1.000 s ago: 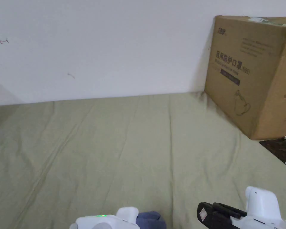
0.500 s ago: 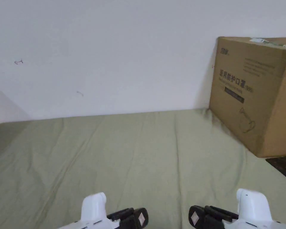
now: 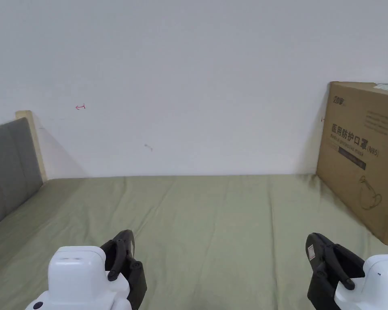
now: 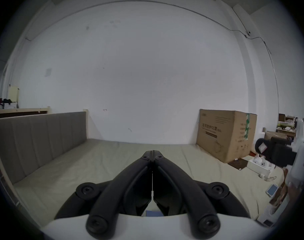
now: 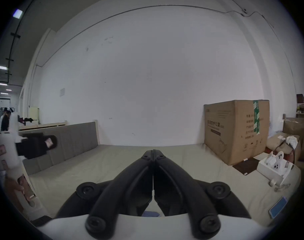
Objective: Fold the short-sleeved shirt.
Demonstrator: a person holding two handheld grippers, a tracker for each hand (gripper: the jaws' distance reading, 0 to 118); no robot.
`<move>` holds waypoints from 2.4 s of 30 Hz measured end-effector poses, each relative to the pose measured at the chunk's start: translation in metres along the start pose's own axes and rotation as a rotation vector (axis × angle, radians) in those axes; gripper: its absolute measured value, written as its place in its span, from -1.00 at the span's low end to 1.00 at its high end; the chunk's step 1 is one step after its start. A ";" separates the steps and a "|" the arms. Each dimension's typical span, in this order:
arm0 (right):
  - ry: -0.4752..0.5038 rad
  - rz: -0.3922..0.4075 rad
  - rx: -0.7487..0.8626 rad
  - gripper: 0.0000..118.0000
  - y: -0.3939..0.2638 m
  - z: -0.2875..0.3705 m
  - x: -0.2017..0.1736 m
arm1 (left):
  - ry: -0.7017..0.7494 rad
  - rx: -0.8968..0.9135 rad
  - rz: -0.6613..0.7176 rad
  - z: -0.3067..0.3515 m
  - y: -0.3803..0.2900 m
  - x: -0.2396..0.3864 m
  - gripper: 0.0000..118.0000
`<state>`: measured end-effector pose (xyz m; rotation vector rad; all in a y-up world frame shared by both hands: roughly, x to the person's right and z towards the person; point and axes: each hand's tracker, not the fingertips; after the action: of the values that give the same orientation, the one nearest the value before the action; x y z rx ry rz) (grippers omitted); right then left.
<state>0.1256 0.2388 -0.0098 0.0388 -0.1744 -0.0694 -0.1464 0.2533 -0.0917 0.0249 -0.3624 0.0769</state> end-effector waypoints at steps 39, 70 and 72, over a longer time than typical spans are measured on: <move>0.179 -0.188 -1.092 -1.00 -0.211 -0.080 0.020 | -0.555 -1.116 0.957 -0.147 -0.264 -0.143 0.99; 0.243 -0.312 -0.968 -1.00 -0.143 -0.059 0.014 | -0.594 -1.013 0.686 -0.151 -0.146 -0.177 -0.75; 0.257 -0.292 -0.954 -1.00 -0.134 -0.058 0.008 | -0.519 -0.994 0.641 -0.147 -0.119 -0.217 -0.75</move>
<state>0.1348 0.1067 -0.0712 -0.8763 0.1360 -0.4302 -0.2876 0.1246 -0.3071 -1.0763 -0.8853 0.5219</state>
